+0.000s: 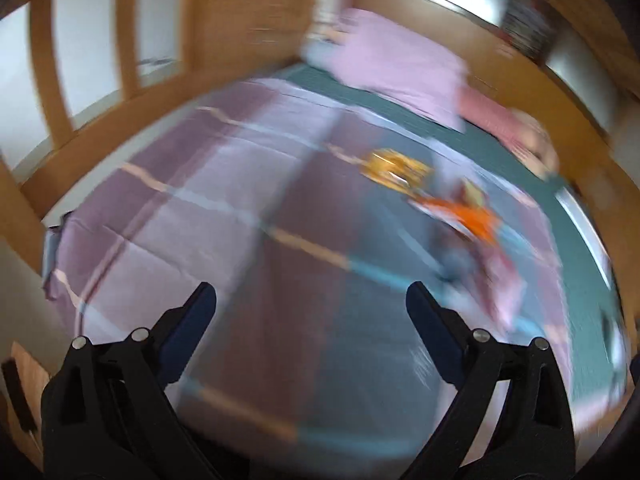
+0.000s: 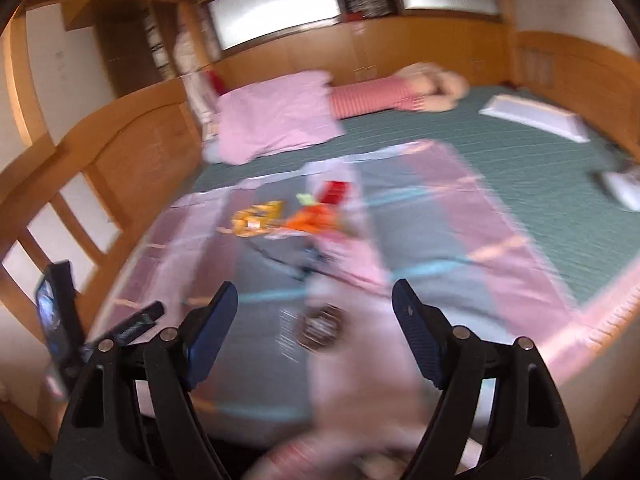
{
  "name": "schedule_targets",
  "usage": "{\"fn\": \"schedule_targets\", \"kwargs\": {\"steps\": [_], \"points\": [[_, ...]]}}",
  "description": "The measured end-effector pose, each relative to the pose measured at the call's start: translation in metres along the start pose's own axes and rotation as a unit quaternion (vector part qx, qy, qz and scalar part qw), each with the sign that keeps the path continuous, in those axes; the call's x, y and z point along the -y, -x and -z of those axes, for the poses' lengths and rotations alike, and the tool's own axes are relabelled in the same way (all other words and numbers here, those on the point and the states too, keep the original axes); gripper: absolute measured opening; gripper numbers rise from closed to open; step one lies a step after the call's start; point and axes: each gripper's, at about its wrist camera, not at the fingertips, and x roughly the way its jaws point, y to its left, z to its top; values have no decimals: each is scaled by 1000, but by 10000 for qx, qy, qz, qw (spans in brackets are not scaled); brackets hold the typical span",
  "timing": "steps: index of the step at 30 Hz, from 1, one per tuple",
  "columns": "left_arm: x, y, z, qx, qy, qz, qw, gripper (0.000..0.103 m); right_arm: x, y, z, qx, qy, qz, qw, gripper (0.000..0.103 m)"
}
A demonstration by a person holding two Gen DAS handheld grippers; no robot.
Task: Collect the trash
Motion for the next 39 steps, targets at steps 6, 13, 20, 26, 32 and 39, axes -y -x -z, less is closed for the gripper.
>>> {"fn": "schedule_targets", "kwargs": {"steps": [6, 13, 20, 26, 32, 39], "points": [[-80, -45, 21, -227, 1602, -906, 9827, 91, -47, -154, -61, -545, 38, -457, 9975, 78], [-109, -48, 17, -90, 2616, -318, 9646, 93, -37, -328, -95, -1136, -578, 482, 9907, 78], [-116, -56, 21, -283, 2930, -259, 9553, 93, -22, -380, -71, -1625, -857, 337, 9824, 7], [-132, -49, 31, -164, 3291, -464, 9430, 93, -47, -303, -40, -1825, -648, -1045, 9755, 5], [-144, -44, 43, -96, 3670, -485, 9289, 94, -60, -236, 40, -2794, -44, -1471, 9488, 5], [-124, -55, 46, -383, 3235, -433, 9445, 94, -41, -196, 28, -2293, 763, -933, 9659, 45]]}}
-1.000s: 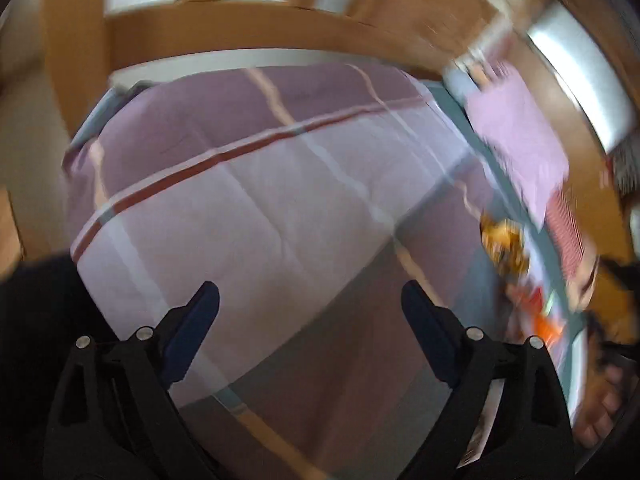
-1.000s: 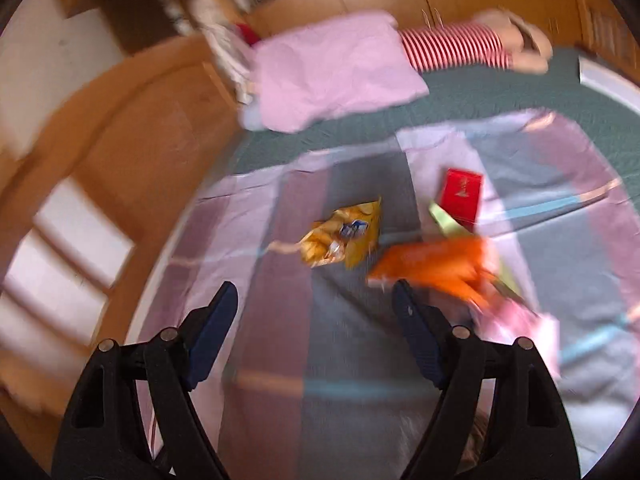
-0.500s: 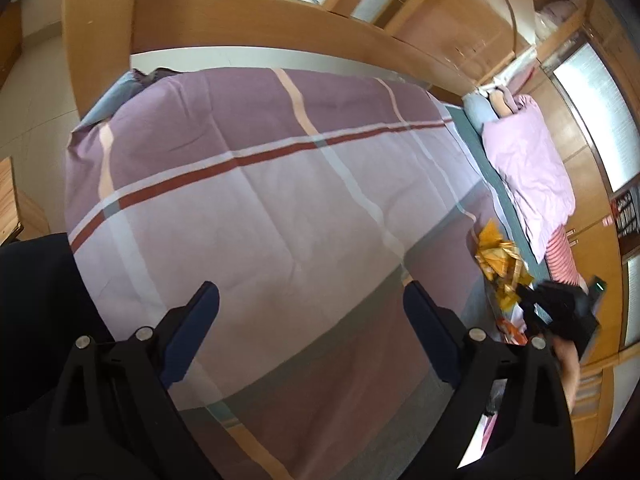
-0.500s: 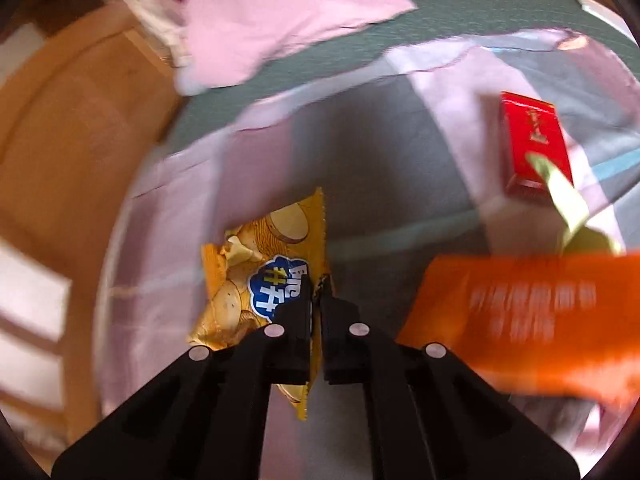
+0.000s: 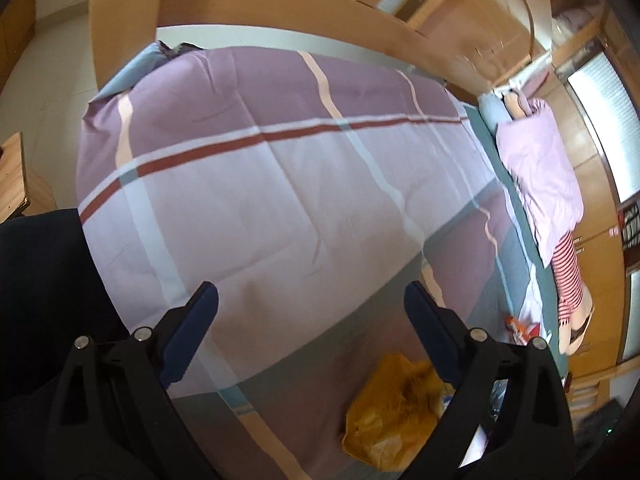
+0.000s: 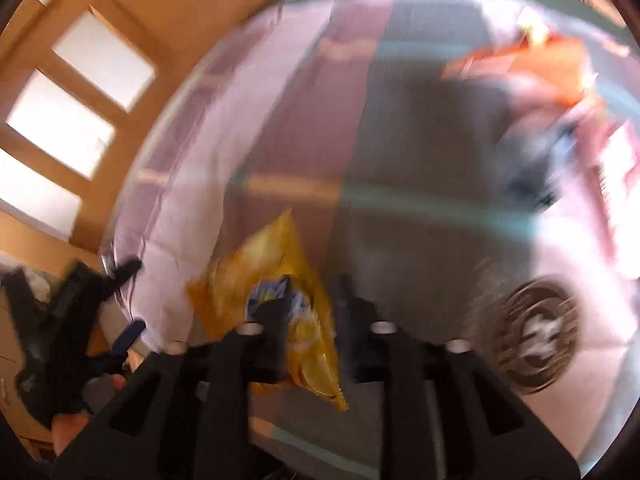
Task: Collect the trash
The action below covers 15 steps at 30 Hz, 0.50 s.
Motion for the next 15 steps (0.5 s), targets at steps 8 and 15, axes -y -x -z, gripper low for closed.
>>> {"fn": "schedule_targets", "kwargs": {"steps": [8, 15], "points": [[15, -7, 8, -119, -303, -1, 9995, 94, 57, 22, -105, 1465, 234, 2573, 9549, 71], [14, -12, 5, -163, -266, -92, 9995, 94, 124, -23, -121, 464, -959, 1599, 9814, 60]]}}
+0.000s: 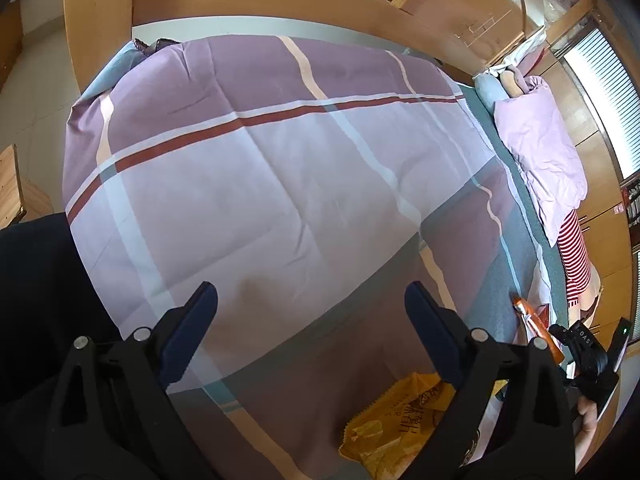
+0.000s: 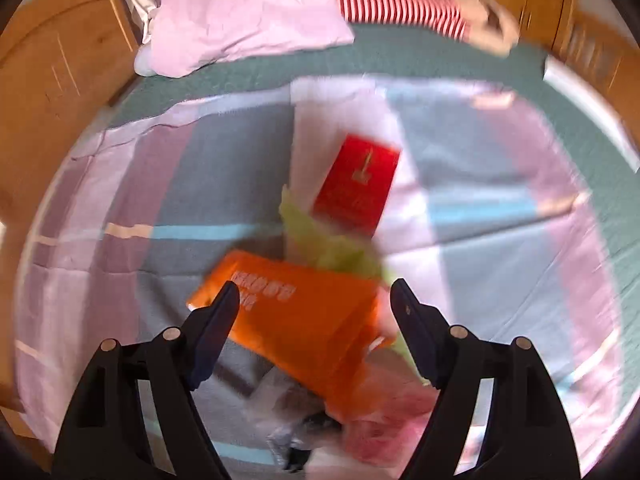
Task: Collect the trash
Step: 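Grasp the orange bag with the right tool while the left tool grasps the yellow chip bag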
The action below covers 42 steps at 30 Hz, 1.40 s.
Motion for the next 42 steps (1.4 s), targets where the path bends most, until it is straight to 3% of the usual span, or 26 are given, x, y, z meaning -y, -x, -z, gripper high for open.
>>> {"fn": "schedule_targets", "kwargs": {"steps": [1, 2, 4, 6, 10, 12, 14, 15, 16, 18, 19, 21, 27, 29, 32, 35, 37, 40, 42], "points": [[1, 0, 0, -16, -4, 10, 10000, 94, -5, 0, 10, -88, 67, -124, 9999, 44], [2, 0, 1, -22, -18, 24, 10000, 94, -16, -2, 19, -174, 152, -186, 9996, 39], [3, 0, 2, -14, -63, 36, 10000, 94, -31, 0, 38, -363, 452, -413, 9975, 18], [3, 0, 2, -11, -64, 33, 10000, 94, -53, 1, 59, -654, 876, -694, 9916, 8], [-4, 1, 1, -16, 113, 19, 9999, 94, -91, 10, 94, -1199, 1753, -1188, 9699, 8], [-7, 2, 0, -39, 157, 29, 9999, 94, -109, 30, 91, -694, 2217, -939, 9681, 12], [-8, 2, 2, -63, 159, 43, 9998, 94, -117, 41, 78, -166, 2394, -566, 9691, 39], [-7, 2, 3, -73, 145, 51, 9999, 94, -118, 40, 66, 49, 2384, -402, 9703, 64], [-6, 2, 3, -87, 114, 58, 9999, 94, -122, 39, 55, 280, 2377, -116, 9709, 77], [-5, 1, 4, -117, 60, 71, 9999, 94, -128, 25, 39, 414, 2592, 371, 9642, 77], [-4, 0, 4, -133, 50, 83, 9999, 94, -135, 8, 32, 261, 2827, 660, 9566, 78], [-4, 0, 3, -154, 68, 116, 9998, 94, -135, -8, 26, 124, 2948, 790, 9522, 78], [-1, -3, 4, -242, 36, 150, 9996, 94, -113, -58, -3, -536, 2474, 395, 9666, 78], [-1, -4, 3, -256, 63, 156, 9995, 94, -110, -68, 2, -772, 2279, 50, 9706, 78], [3, -5, 5, -285, 16, 186, 9994, 94, -119, -69, 16, -744, 2399, 8, 9679, 78], [5, -4, 6, -230, -32, 179, 9996, 94, -126, -60, 26, -834, 2505, -93, 9645, 72], [2, -3, 4, -175, 59, 191, 9996, 94, -131, -50, 33, -766, 2677, 25, 9604, 54], [1, 0, 2, -140, 128, 391, 9991, 94, -128, -29, 37, -717, 2377, -143, 9686, 42], [5, 2, 2, -64, -22, 438, 9990, 94, -128, -16, 43, -654, 2368, -173, 9692, 40]]}}
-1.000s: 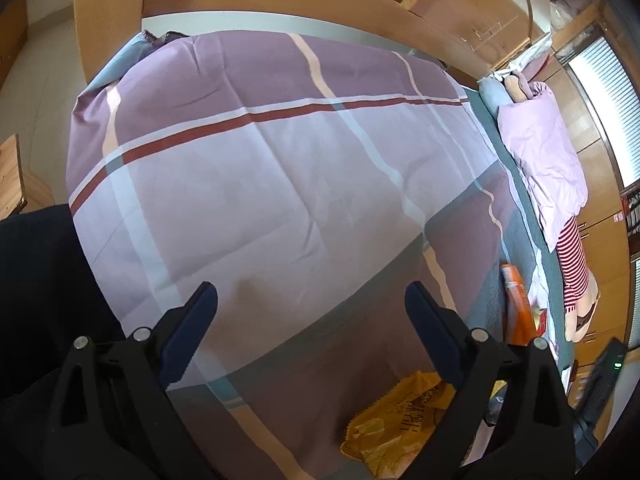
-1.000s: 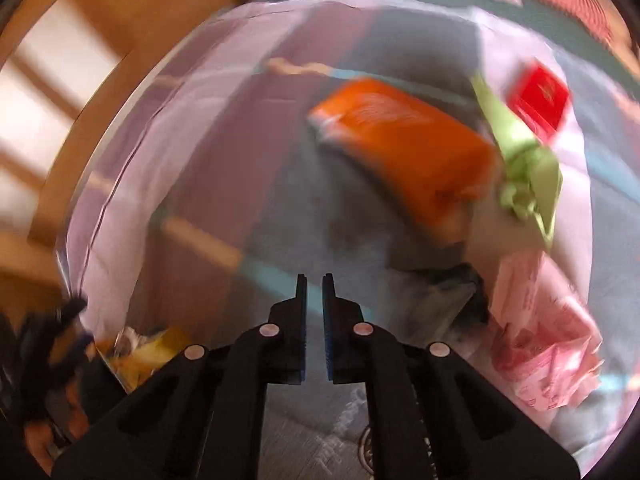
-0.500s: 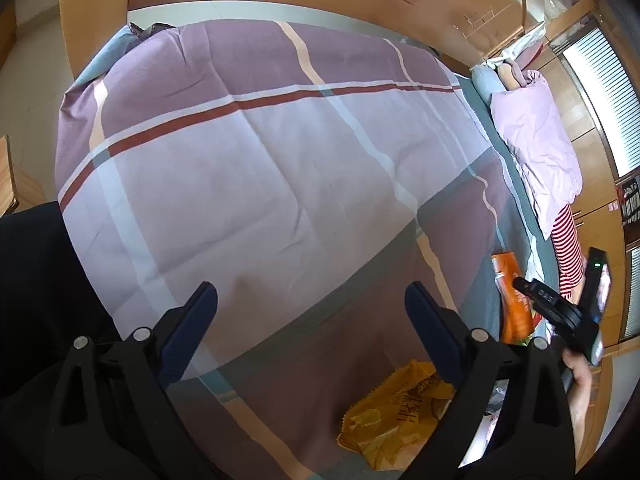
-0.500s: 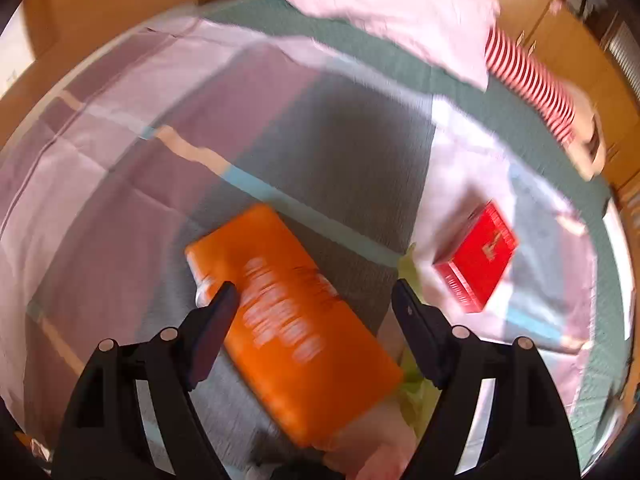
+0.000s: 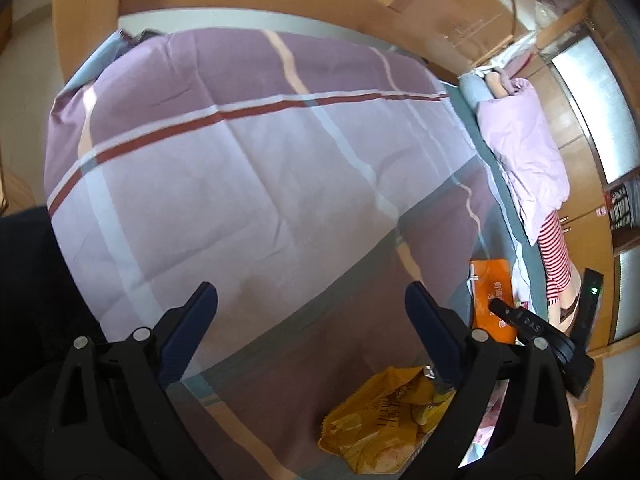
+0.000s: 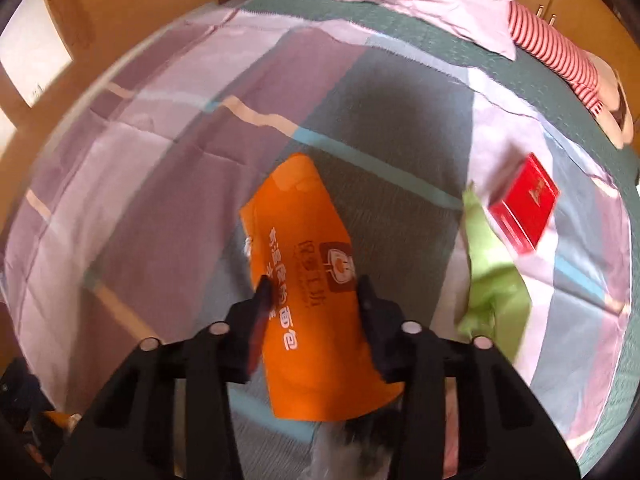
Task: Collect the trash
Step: 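Grasp the orange bag with the right tool while the left tool grasps the yellow chip bag, then lift and carry the orange bag and yellow chip bag toward the white bag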
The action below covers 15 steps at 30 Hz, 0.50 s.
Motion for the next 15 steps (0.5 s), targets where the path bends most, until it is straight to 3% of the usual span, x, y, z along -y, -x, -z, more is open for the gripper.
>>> {"fn": "schedule_targets", "kwargs": {"steps": [2, 5, 7, 9, 11, 12, 13, 15], "points": [[5, -1, 1, -44, -179, 112, 9998, 94, -5, 17, 9, 166, -88, 79, 9998, 36], [14, -4, 4, -238, -476, 406, 9978, 94, 2, 65, 17, 849, -574, -74, 9947, 34], [23, -6, 7, -445, -756, 716, 9936, 94, 9, 98, 24, 1237, -802, -233, 9888, 34], [40, -6, 15, -690, -1295, 1101, 9830, 96, 15, 130, 34, 1576, -880, -252, 9832, 34], [67, 1, 33, -722, -2373, 1204, 9612, 98, 21, 162, 49, 1845, -953, -297, 9778, 34], [82, 4, 49, -633, -3086, 1056, 9432, 98, 23, 173, 57, 1920, -1001, -332, 9757, 34], [89, 6, 59, -573, -3491, 940, 9306, 98, 27, 185, 70, 1971, -1080, -399, 9736, 34], [104, 1, 86, -509, -4384, 506, 8959, 98, 35, 199, 94, 1989, -1209, -536, 9711, 34]]}}
